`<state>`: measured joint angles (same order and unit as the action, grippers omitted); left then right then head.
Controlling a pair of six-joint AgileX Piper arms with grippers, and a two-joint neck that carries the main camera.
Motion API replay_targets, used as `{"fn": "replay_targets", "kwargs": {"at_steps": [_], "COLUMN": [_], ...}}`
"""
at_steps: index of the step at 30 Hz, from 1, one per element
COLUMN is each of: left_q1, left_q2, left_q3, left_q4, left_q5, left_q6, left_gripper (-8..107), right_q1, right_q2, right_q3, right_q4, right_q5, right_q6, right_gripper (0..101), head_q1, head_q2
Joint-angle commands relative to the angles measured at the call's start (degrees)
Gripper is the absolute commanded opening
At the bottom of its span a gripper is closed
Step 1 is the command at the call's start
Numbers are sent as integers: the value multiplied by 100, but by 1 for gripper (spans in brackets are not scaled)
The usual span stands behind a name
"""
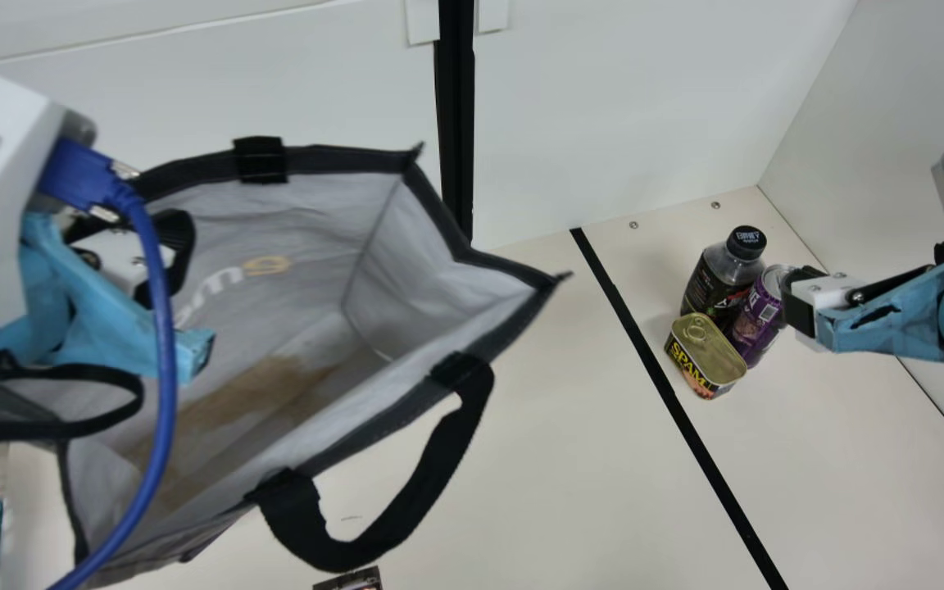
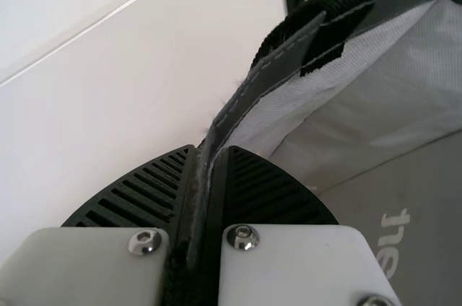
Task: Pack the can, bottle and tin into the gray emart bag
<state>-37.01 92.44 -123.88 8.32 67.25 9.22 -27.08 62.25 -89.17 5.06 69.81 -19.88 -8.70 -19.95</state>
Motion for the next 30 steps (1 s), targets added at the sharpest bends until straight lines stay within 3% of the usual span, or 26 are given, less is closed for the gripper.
{"fn": "replay_targets", "kwargs": {"at_steps": [1, 16, 30], "left_q1": [10, -39, -698], "left_q2": [-150, -1032, -1454], "left_q3": [313, 1972, 3419], "left_q4": [357, 2327, 4377], "left_q5": [-92, -643, -779], "left_q6": [-161, -1581, -3188], "left_gripper": [10, 10, 10], "right_q1": [0, 0, 0], "right_q2": [0, 0, 0], "right_q3": [0, 0, 0], "right_q4": [0, 0, 0], "right_q5": [0, 0, 0], "right_q6": [0, 0, 0], "right_gripper": [91, 91, 91], "head_q1": [-130, -130, -130], "head_q2": [-5, -5, -5]}}
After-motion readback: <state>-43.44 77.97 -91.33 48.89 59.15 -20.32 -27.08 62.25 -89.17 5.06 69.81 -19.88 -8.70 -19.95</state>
